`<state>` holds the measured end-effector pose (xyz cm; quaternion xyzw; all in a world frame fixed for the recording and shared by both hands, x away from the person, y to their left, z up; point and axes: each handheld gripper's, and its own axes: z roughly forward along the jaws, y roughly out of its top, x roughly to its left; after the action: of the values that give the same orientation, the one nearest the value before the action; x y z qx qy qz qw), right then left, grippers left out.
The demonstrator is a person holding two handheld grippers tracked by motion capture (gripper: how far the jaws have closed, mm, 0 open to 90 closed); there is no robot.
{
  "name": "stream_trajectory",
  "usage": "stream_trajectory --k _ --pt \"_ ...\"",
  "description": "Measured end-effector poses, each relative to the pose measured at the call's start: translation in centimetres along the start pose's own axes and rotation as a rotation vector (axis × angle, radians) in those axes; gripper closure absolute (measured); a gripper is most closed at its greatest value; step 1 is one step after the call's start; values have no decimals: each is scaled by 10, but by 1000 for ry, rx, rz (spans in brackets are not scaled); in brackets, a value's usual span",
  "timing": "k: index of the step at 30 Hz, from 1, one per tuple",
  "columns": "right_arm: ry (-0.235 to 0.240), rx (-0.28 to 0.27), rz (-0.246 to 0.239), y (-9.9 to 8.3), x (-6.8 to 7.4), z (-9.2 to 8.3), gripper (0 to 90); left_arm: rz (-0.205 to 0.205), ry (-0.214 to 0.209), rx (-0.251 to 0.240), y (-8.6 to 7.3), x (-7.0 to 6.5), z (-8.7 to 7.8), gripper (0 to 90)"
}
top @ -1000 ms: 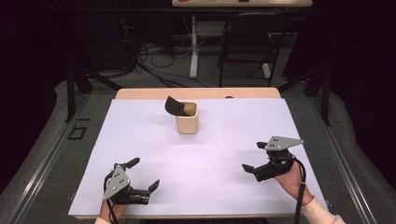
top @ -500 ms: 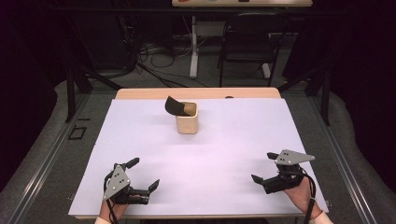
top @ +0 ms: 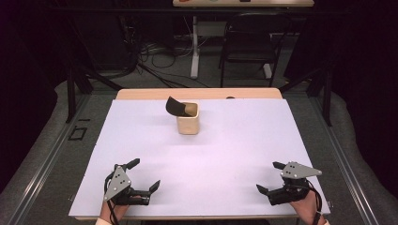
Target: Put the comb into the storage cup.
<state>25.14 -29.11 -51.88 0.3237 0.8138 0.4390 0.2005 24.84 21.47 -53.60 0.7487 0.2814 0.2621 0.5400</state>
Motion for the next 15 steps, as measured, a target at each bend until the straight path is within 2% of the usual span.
stream_trajectory --k 15 --pt "-29 -4 -10 -8 3 -8 1 4 -3 10 0 -1 0 0"
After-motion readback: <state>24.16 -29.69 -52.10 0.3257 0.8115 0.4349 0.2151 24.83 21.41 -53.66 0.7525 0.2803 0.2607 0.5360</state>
